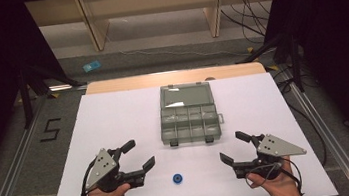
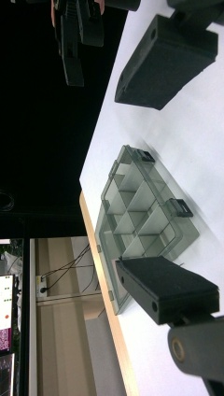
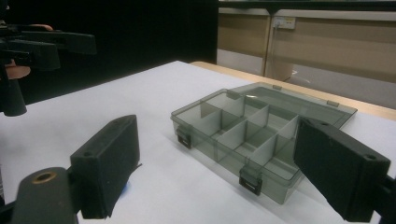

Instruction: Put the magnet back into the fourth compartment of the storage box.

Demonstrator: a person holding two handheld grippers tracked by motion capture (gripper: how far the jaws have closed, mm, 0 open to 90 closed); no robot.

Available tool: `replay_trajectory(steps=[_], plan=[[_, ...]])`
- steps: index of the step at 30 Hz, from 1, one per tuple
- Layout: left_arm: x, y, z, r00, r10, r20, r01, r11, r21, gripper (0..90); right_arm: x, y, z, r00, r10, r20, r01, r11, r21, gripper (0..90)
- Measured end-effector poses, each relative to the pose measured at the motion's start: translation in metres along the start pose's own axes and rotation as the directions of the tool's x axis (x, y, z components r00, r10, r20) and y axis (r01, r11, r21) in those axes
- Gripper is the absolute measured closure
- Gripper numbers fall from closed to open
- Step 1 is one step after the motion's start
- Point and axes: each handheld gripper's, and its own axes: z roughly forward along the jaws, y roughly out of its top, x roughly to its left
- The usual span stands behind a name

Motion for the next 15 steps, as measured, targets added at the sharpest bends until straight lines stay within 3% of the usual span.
replay_trajectory(steps=[5, 12, 15], plan=[[0.0, -0.0003, 0.0006, 1.0, -0.001, 0.005, 0.001, 1.0, -0.007, 16.4, 0.0016, -0.0003, 0.0005, 0.9999, -0.001, 0.013, 0.001, 1.0, 0.003, 15.6], [-0.0001, 0.0002, -0.0005, 1.0, 0.001, -0.005, -0.001, 1.0, 0.004, 16.4, 0.0036, 0.0003, 0.0013, 0.9997, -0.023, -0.005, 0.023, 0.999, 0.025, 15.6], [0.0002, -0.0002, 0.0006, 1.0, 0.0, 0.004, 0.0, 1.0, -0.008, 16.4, 0.0049, -0.0002, 0.003, 0.9997, -0.022, -0.011, 0.022, 1.0, 0.009, 15.7]])
